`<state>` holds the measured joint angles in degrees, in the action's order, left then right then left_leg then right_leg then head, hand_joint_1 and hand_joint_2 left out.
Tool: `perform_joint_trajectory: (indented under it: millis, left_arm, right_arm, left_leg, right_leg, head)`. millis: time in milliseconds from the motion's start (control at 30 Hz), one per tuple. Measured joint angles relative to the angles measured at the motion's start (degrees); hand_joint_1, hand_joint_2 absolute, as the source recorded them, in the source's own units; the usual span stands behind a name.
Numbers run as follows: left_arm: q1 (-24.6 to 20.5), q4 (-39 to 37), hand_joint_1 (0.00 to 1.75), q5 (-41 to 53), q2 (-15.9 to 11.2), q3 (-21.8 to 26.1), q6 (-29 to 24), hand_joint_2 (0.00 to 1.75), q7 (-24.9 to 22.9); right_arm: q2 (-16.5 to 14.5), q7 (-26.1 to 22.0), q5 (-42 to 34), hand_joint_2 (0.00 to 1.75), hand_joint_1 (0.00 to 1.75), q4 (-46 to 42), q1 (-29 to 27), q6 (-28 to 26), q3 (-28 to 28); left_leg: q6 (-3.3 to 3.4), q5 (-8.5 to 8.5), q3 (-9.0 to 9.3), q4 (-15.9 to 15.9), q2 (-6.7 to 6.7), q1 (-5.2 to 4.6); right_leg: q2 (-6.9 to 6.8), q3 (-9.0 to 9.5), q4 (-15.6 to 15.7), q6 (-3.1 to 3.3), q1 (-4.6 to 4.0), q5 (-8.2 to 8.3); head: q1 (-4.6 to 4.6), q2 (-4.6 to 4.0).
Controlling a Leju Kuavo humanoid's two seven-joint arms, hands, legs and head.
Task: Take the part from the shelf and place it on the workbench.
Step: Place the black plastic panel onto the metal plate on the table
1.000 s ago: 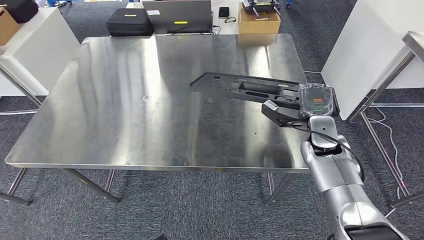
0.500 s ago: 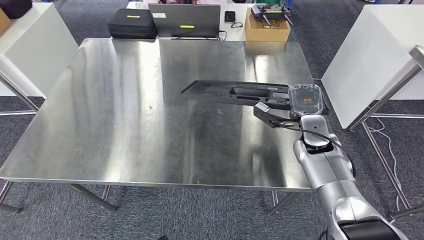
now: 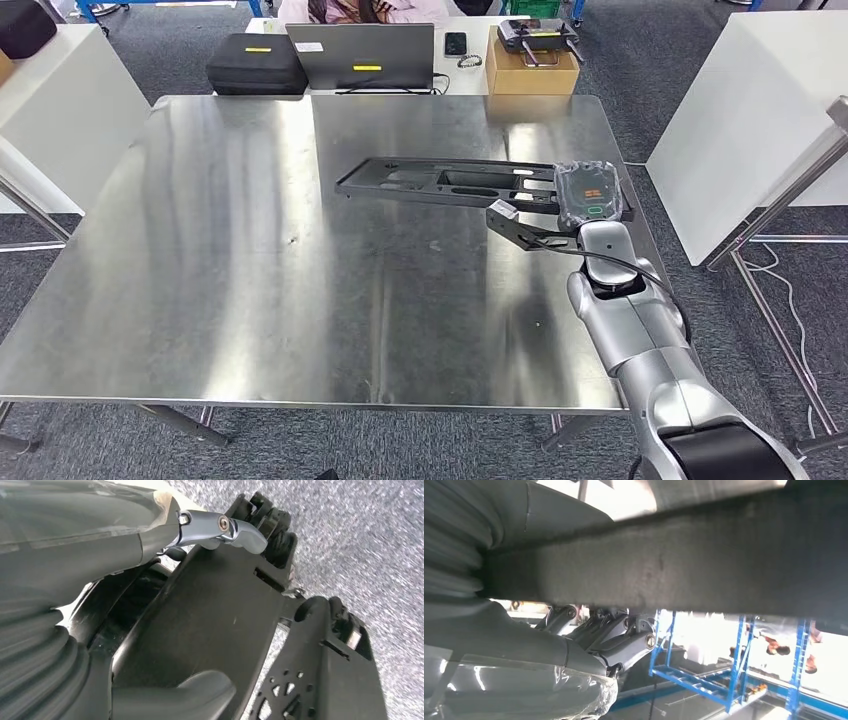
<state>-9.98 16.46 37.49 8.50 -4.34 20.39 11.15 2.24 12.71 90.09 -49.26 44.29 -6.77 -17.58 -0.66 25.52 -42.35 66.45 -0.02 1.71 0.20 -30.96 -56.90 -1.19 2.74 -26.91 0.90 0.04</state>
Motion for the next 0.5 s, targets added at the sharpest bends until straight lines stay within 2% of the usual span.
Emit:
perform_joint_trajectory:
  millis: [33,67,100,200,233,267,300,367,400,433,467,500]
  left_arm:
    - [0.07,-0.01,0.00,-0.15,-0.03,-0.14,-0.08,1.75,-0.32]
    - [0.06,-0.01,0.00,-0.28,-0.07,-0.38,-0.29,1.75,-0.99]
    - [-0.03,-0.01,0.00,-0.35,-0.07,-0.72,-0.59,1.75,-2.08]
    - [-0.99,0.04,0.00,-0.34,0.10,-1.80,-1.14,1.75,-6.17]
    - [-1.39,0.10,0.00,-0.54,0.19,-2.09,-1.02,1.75,-7.03]
    - [-1.79,0.16,0.00,-0.93,0.25,-2.33,-0.78,1.75,-7.51]
    - [-2.16,0.22,0.00,-1.41,0.29,-2.50,-0.49,1.75,-7.78]
    - [-2.64,0.24,0.00,-2.37,0.32,-2.70,0.00,1.75,-7.98]
    - [-2.72,0.24,0.00,-2.60,0.33,-2.78,0.10,1.75,-8.07]
    - [-2.73,0.24,0.00,-2.70,0.33,-2.86,0.13,1.75,-8.15]
    - [-2.73,0.24,0.00,-2.74,0.33,-2.92,0.14,1.75,-8.20]
    - [-2.75,0.25,0.00,-2.77,0.34,-2.96,0.15,1.75,-8.22]
  right_arm:
    - [-0.19,-0.23,0.00,1.75,1.75,0.21,0.07,-0.04,-0.05]
    - [-0.41,-0.44,0.00,1.75,1.75,0.45,0.24,-0.12,-0.14]
    - [-0.68,-0.56,0.00,1.75,1.75,0.72,0.43,-0.22,-0.24]
    - [-1.34,-1.10,0.00,1.75,1.75,1.70,1.06,-0.64,-0.57]
    - [-1.46,-1.39,0.00,1.75,1.75,2.09,1.29,-0.87,-0.70]
    - [-1.61,-1.75,0.00,1.75,1.75,2.55,1.56,-1.20,-0.87]
    - [-1.74,-2.05,0.00,1.75,1.75,3.06,1.77,-1.56,-1.02]
    - [-1.99,-2.47,0.00,1.75,1.75,4.21,2.02,-2.14,-1.22]
    - [-2.08,-2.52,0.00,1.75,1.75,4.71,2.02,-2.26,-1.26]
    - [-2.16,-2.52,0.00,1.75,1.75,5.14,2.03,-2.28,-1.28]
    - [-2.22,-2.54,0.00,1.75,1.75,5.47,2.05,-2.28,-1.31]
    - [-2.28,-2.58,0.00,1.75,1.75,5.70,2.10,-2.28,-1.36]
  left_leg:
    - [-0.38,-2.35,1.32,-3.83,0.03,0.23]
    - [-0.40,-3.80,2.41,-6.75,0.05,0.25]
    - [-0.15,-4.53,2.99,-8.23,0.02,0.11]
    - [1.58,-4.31,3.25,-8.40,-0.24,-0.74]
    - [2.15,-4.25,3.45,-8.58,-0.31,-0.91]
    - [2.77,-4.22,3.73,-8.81,-0.35,-1.03]
    - [3.33,-4.11,4.02,-8.98,-0.39,-1.13]
    - [4.20,-3.70,4.39,-9.00,-0.51,-1.62]
    - [4.47,-3.51,4.61,-9.00,-0.62,-1.91]
    - [4.71,-3.34,4.86,-9.00,-0.78,-2.23]
    - [4.90,-3.18,5.14,-9.00,-0.96,-2.59]
    - [5.05,-3.04,5.42,-9.00,-1.14,-2.92]
  right_leg:
    - [0.03,0.57,-0.03,-0.46,0.16,-0.44]
    - [0.08,0.83,-0.03,-0.91,0.18,-0.80]
    - [0.14,0.80,-0.01,-1.36,0.05,-1.10]
    - [0.09,0.64,0.31,-2.69,-0.19,-1.69]
    - [0.00,0.44,-0.24,-2.87,-0.12,-2.15]
    - [-0.08,-0.41,-2.00,-2.79,-0.07,-2.99]
    - [-0.15,-2.13,-5.16,-2.45,-0.06,-4.21]
    - [-0.16,-7.13,-13.70,-1.85,-0.53,-6.61]
    - [-0.15,-9.25,-16.65,-1.77,-0.86,-6.98]
    - [-0.15,-10.35,-17.41,-1.80,-1.26,-6.42]
    - [-0.15,-10.14,-15.61,-1.85,-1.67,-4.93]
    - [-0.15,-8.96,-11.97,-1.72,-2.14,-2.89]
  head:
    - [0.01,0.00]
    - [0.11,0.00]
    - [0.13,0.00]
    - [0.09,0.00]
    - [0.04,0.00]
    - [-0.02,0.00]
    - [-0.09,0.00]
    - [-0.23,0.00]
    - [-0.27,0.00]
    - [-0.31,0.00]
    - [-0.31,0.00]
    - [-0.32,0.00]
